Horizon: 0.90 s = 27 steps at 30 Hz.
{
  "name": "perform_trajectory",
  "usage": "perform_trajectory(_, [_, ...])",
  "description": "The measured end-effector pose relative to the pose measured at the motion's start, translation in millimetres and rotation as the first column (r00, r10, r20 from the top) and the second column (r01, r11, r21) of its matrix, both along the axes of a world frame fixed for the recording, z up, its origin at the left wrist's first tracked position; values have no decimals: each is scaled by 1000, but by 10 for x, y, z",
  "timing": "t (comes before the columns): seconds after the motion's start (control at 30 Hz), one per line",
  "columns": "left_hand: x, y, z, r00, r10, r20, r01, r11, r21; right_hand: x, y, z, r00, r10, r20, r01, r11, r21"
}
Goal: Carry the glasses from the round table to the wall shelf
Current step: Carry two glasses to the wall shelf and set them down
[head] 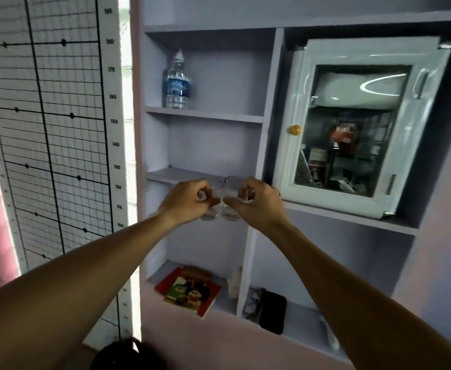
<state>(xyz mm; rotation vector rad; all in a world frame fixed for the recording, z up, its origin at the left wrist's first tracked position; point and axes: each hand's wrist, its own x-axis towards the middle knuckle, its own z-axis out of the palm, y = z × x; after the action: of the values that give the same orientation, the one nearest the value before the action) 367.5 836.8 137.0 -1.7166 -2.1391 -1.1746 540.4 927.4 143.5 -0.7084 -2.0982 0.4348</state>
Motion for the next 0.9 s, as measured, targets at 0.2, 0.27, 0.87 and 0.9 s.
perform_trajectory(0.2, [-819,337,212,991,131,21,-132,989,65,-860,529,236,997,62,-48,-63,998,-20])
perform_trajectory(0.27, [-1035,483,267,986,163,45,-166,983,73,-1100,743,278,995,67,-70,-70,997,-46])
perform_trajectory(0.87, [-2197,1485,267,936,339,90,-346,936,72,-2634,1849,183,982,167,-85,-181,963,-199])
perform_trajectory(0.9, [-2224,1517,268,936,340,92,-346,936,68,-2669,1865,182,981,174,-86,-189,962,-199])
